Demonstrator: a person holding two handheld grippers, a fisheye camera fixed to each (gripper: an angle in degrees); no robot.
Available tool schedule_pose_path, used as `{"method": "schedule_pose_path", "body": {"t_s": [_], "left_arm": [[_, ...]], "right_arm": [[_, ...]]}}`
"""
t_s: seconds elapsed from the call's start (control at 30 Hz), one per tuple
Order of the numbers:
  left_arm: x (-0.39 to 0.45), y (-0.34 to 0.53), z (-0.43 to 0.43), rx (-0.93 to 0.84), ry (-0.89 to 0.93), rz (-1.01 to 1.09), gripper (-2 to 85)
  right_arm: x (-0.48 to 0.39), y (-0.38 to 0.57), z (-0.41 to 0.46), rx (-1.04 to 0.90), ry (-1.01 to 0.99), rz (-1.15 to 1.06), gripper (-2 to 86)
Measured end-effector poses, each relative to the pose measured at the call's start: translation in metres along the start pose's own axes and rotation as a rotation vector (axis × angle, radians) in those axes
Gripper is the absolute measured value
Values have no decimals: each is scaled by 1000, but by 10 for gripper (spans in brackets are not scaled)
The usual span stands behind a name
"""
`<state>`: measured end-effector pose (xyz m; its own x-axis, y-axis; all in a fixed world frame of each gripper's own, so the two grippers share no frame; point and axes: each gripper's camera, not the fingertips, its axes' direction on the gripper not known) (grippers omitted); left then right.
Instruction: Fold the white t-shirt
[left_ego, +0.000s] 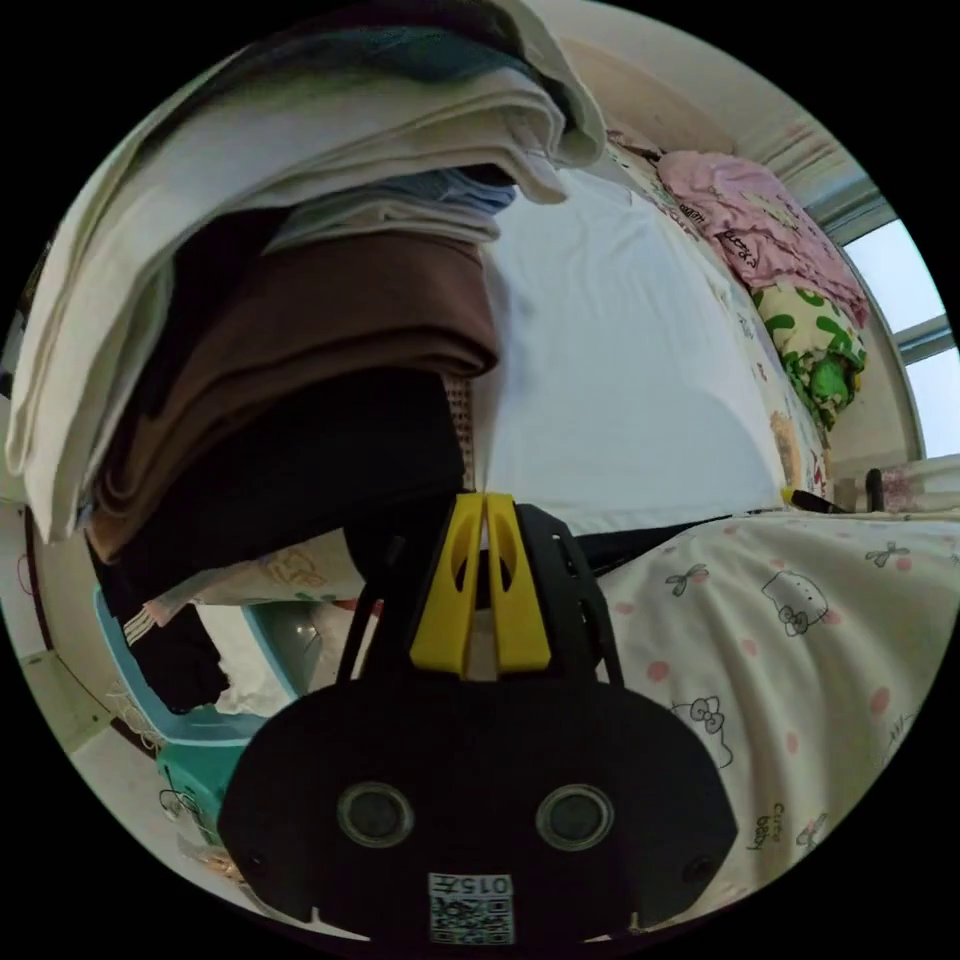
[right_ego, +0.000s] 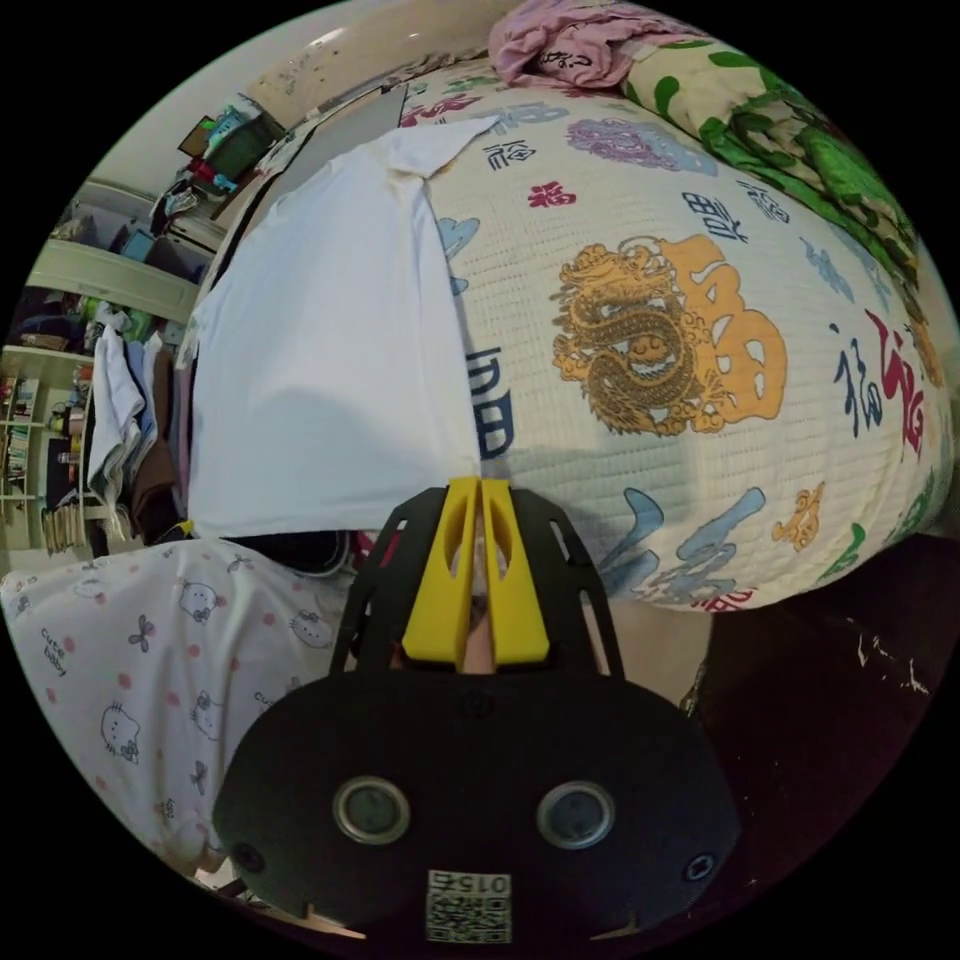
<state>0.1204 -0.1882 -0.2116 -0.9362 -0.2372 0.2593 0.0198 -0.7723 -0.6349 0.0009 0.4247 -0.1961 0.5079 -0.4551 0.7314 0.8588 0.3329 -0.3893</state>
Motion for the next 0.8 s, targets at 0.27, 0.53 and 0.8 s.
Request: {"method": "schedule_pose_path", "body": {"t_s": [0.27,0.53,0.8], "left_arm": [[10,-22,-2,-52,-169,147,-6],[20,-73,-24,-169,-309,385,-6],[-42,-112,-109,-154,-222,409,8]], "right_arm": [[-67,7,-17,-105,182,-114,-3],[-103,-7,-68,-208,221,-178,3],[-51,15,-173,-59,-26,98,68]]}}
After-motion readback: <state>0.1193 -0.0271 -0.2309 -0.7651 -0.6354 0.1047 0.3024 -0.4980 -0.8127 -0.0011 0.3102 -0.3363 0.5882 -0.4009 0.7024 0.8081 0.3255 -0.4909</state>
